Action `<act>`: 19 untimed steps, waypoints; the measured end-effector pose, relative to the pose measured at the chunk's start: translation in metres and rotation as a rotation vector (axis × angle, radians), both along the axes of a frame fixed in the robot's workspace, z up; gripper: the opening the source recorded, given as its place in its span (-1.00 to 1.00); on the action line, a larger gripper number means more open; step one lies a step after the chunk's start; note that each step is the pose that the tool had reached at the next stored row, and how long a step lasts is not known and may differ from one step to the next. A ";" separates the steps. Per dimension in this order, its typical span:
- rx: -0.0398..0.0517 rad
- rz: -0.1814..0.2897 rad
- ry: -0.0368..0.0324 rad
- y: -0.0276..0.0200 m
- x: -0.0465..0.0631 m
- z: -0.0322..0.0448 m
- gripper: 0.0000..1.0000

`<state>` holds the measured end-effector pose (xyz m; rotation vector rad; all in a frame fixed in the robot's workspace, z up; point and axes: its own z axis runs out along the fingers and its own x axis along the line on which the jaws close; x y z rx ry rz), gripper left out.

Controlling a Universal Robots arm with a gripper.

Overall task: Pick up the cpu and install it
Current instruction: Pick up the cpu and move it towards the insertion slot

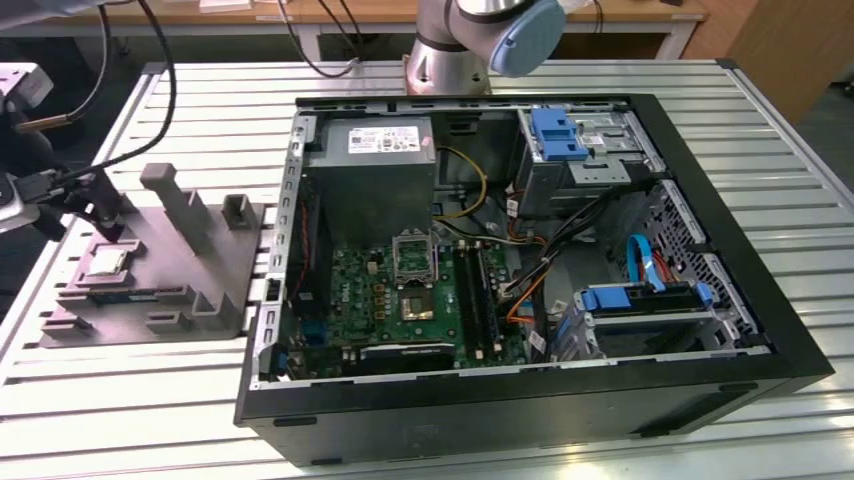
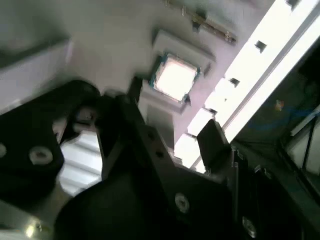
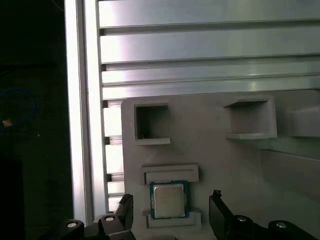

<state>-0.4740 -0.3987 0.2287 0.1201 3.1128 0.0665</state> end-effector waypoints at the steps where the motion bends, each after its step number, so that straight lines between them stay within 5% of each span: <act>1: 0.0001 0.000 -0.0002 0.0000 0.000 0.0042 0.41; 19: 0.0001 0.000 -0.0002 0.0000 0.000 0.0085 0.41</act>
